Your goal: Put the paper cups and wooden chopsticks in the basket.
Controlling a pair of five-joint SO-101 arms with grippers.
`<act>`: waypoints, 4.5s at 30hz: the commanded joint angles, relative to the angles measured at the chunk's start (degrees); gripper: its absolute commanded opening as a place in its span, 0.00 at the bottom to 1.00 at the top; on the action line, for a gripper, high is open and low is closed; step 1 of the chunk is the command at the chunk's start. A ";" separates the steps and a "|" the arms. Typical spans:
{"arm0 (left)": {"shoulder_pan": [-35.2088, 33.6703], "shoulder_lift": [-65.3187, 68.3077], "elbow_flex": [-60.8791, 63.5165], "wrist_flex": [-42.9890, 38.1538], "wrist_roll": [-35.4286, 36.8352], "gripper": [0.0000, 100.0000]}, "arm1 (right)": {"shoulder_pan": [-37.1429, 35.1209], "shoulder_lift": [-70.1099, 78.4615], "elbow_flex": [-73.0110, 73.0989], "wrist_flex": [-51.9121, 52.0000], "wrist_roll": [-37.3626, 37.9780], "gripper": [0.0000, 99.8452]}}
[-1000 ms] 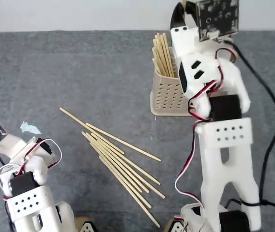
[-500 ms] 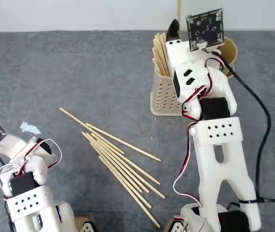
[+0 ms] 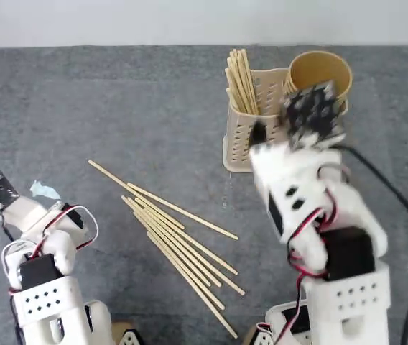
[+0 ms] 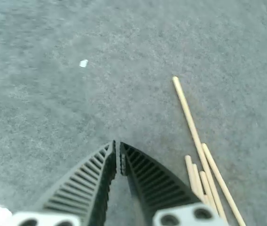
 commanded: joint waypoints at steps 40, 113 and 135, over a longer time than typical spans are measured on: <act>25.49 61.89 -41.54 13.10 15.03 0.02 | -0.22 -4.53 40.26 -15.87 5.01 0.02; 29.45 82.29 -57.98 18.55 16.18 0.01 | -0.22 -4.79 40.26 -15.52 5.10 0.02; 29.36 82.29 -107.91 45.01 16.09 0.01 | 6.81 -5.14 39.03 -16.04 5.01 0.01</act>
